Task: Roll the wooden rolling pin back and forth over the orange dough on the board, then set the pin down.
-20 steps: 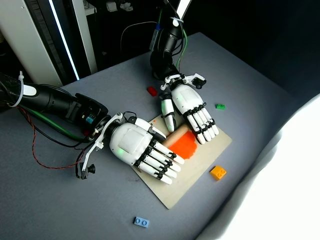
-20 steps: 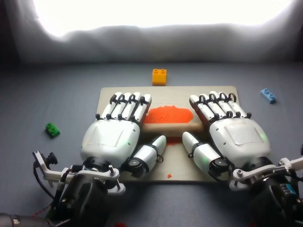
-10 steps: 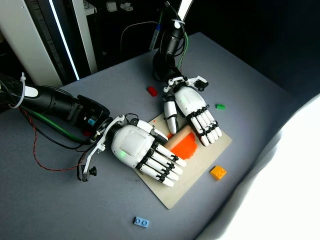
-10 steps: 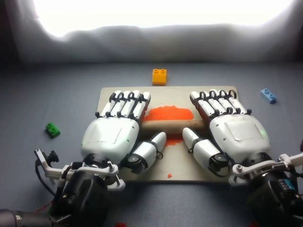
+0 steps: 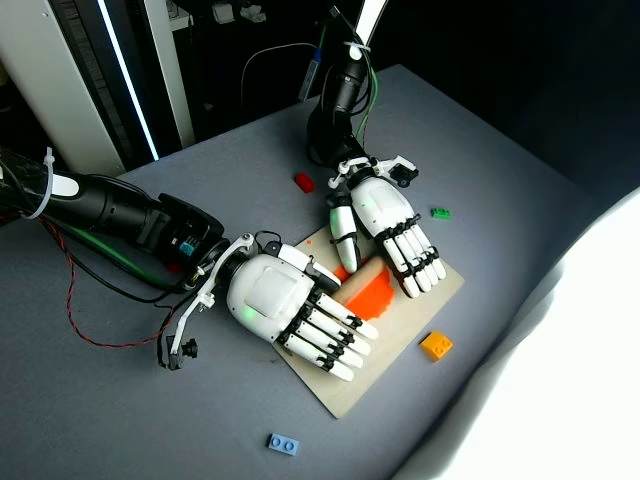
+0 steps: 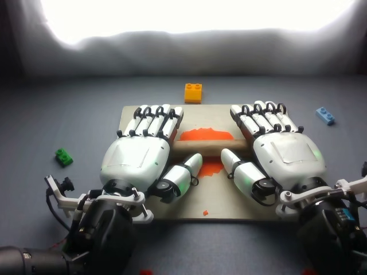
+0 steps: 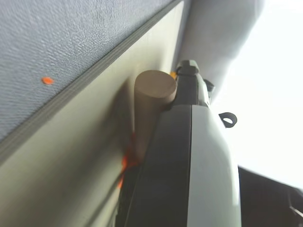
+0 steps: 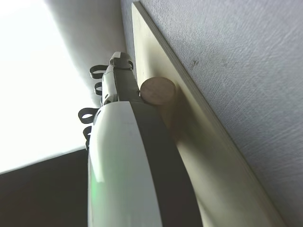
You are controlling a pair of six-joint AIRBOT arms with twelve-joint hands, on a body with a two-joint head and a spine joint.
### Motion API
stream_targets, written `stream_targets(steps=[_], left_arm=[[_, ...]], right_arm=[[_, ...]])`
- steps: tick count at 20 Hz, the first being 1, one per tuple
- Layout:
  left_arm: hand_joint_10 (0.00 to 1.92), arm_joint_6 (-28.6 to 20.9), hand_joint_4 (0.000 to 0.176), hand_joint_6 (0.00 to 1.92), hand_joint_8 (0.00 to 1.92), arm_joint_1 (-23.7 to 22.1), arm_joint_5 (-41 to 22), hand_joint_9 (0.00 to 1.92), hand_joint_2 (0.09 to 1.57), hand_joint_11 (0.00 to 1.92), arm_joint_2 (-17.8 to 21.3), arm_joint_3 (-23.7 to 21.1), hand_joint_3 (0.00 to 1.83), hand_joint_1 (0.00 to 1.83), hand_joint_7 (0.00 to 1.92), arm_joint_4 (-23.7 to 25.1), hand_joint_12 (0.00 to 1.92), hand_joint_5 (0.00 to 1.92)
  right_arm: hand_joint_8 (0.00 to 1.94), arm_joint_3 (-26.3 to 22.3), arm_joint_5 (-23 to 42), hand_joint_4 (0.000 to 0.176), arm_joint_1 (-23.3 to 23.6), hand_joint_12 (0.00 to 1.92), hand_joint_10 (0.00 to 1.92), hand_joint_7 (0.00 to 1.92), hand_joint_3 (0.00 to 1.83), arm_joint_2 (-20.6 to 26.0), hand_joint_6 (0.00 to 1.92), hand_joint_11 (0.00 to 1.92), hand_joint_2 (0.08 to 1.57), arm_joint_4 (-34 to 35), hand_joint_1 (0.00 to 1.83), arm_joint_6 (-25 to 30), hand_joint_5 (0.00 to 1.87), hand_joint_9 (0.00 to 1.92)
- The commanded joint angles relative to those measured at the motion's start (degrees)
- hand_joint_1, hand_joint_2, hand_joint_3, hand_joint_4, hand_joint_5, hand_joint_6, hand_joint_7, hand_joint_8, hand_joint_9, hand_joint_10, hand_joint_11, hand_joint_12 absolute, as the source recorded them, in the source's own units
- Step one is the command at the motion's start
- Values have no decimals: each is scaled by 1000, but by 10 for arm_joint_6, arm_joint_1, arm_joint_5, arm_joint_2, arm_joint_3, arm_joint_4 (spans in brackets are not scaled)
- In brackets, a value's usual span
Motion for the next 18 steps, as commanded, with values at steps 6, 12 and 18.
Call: stream_targets(steps=[6, 12, 18], left_arm=[[0, -5, 0, 10, 4, -4, -42, 0, 1480, 0, -4, 14, 5, 0, 27, 26, 0, 54], [0, -10, 0, 0, 2, -9, -28, 0, 1484, 0, -5, 26, 6, 0, 9, 26, 0, 25], [0, -18, 0, 6, 5, -15, -18, 0, 1480, 0, -9, 43, 3, 0, 20, 27, 0, 30]], right_arm=[[4, 8, 46, 0, 9, 2, 3, 104, 25, 0, 2, 0, 1571, -26, 0, 5, 120, 32], [2, 17, 38, 0, 12, 0, 1, 96, 22, 0, 0, 0, 1562, -24, 0, 13, 107, 25], [5, 25, 29, 0, 14, 4, 8, 108, 16, 0, 7, 8, 1562, -23, 0, 22, 114, 45]])
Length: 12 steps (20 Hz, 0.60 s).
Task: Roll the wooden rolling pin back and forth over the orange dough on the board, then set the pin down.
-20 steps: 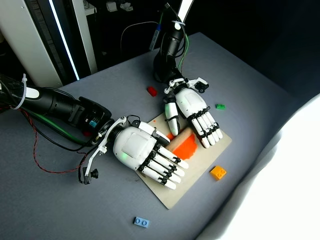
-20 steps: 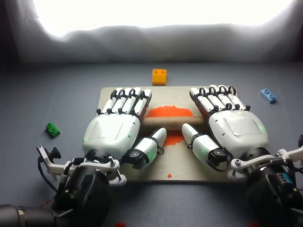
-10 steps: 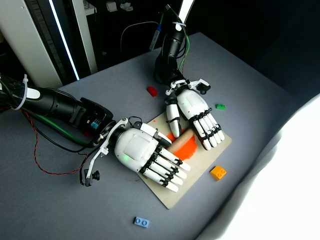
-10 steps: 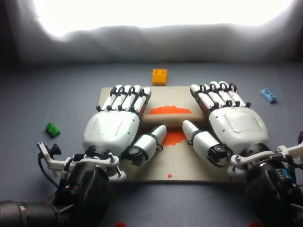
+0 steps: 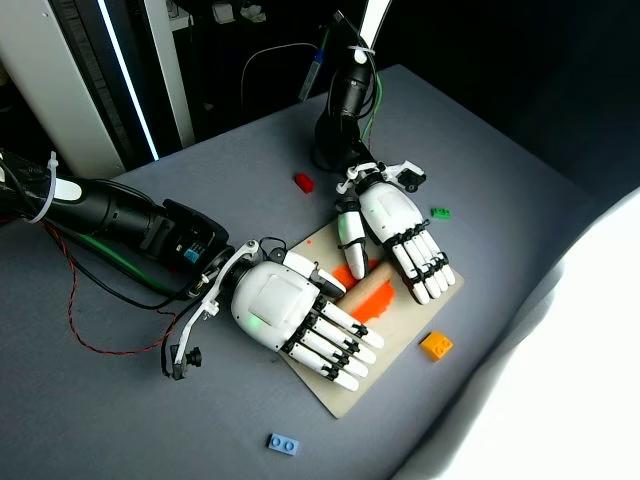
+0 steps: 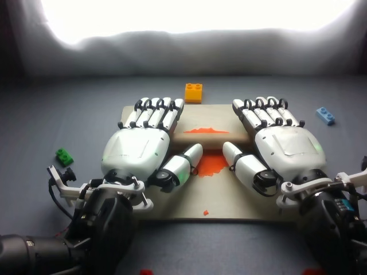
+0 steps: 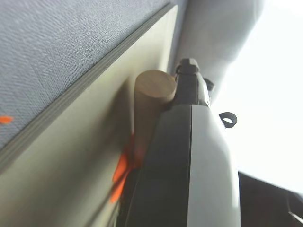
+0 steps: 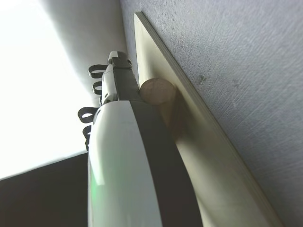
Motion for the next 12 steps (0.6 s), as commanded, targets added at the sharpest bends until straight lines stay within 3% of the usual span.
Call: stream_targets(steps=[1, 12], left_arm=[[0, 1, 0, 4, 1, -3, -42, 0, 1479, 0, -1, 5, 2, 0, 13, 18, 0, 25], [0, 0, 0, 5, 6, -5, -32, 0, 1480, 0, -12, 27, 2, 0, 17, 19, 0, 36]], right_arm=[[4, 3, 49, 0, 5, 11, 7, 109, 17, 1, 10, 23, 1569, -29, 0, 5, 122, 45], [5, 22, 31, 0, 11, 17, 9, 118, 4, 1, 2, 14, 1554, -25, 0, 12, 111, 59]])
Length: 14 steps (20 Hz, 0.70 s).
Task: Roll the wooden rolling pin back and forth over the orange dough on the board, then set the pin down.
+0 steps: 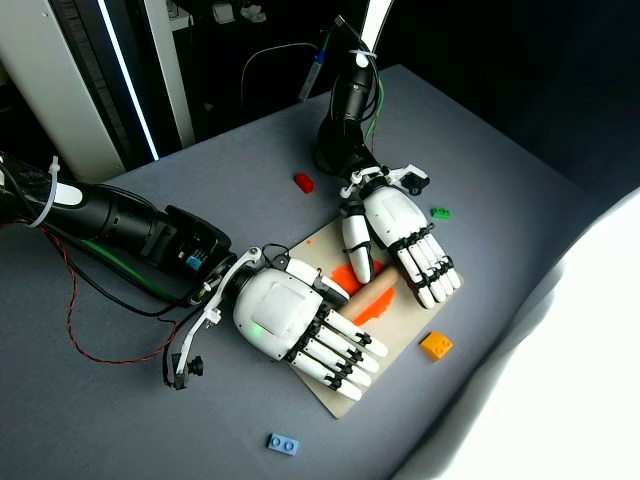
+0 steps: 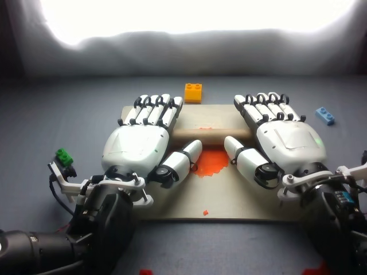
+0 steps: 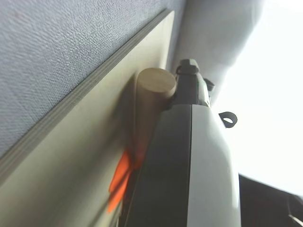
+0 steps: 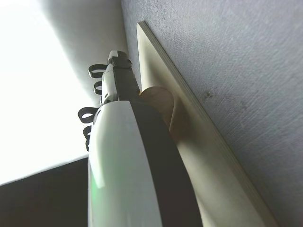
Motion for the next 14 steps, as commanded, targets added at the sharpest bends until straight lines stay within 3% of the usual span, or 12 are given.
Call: stream_targets(steps=[1, 14], left_arm=[[0, 1, 0, 1, 5, -3, -38, 0, 1484, 0, -2, 7, 4, 0, 17, 16, 0, 26], [0, 0, 0, 3, 3, -10, -15, 0, 1505, 0, -9, 32, 9, 0, 12, 27, 0, 38]], right_arm=[[10, 3, 46, 0, 4, 25, 13, 134, 4, 1, 8, 27, 1555, -22, 0, 0, 125, 72], [2, 22, 32, 0, 10, 49, 0, 123, 5, -2, 1, 0, 1571, -7, 0, 2, 137, 41]])
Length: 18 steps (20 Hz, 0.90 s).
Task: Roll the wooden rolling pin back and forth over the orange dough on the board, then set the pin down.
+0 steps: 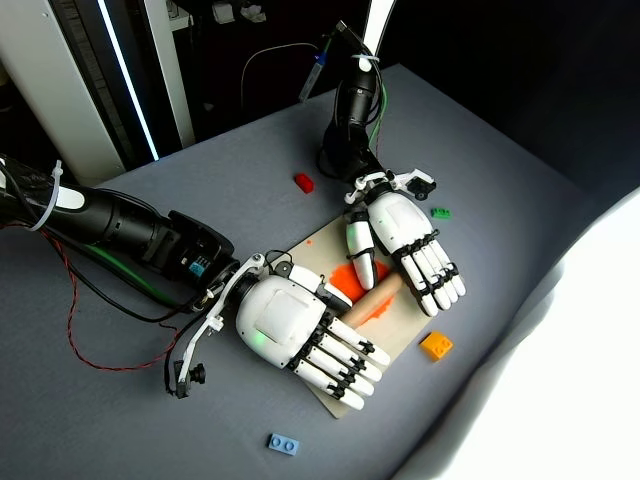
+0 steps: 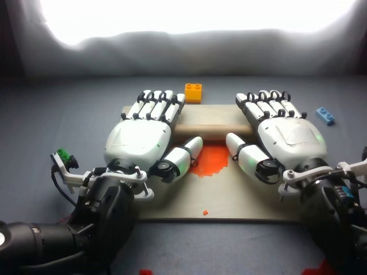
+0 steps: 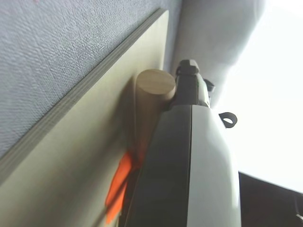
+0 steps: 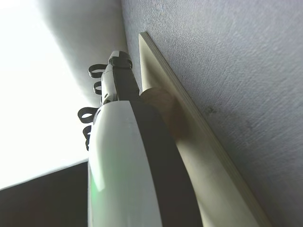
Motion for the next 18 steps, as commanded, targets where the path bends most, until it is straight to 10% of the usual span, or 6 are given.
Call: stream_targets(steps=[1, 18], left_arm=[[0, -1, 0, 0, 0, -2, -38, 0, 1508, 0, -2, 6, 9, 0, 2, 13, 0, 21], [0, -28, 0, 9, 2, -20, -3, 0, 1503, 0, -10, 44, 2, 0, 5, 18, 0, 28]], right_arm=[[0, 6, 44, 0, 6, 77, 1, 124, 23, 1, 1, 0, 1570, -11, 0, 0, 140, 42], [4, 46, 32, 0, 10, 28, 5, 120, 64, -7, 5, 16, 1571, -3, 0, 9, 142, 58]])
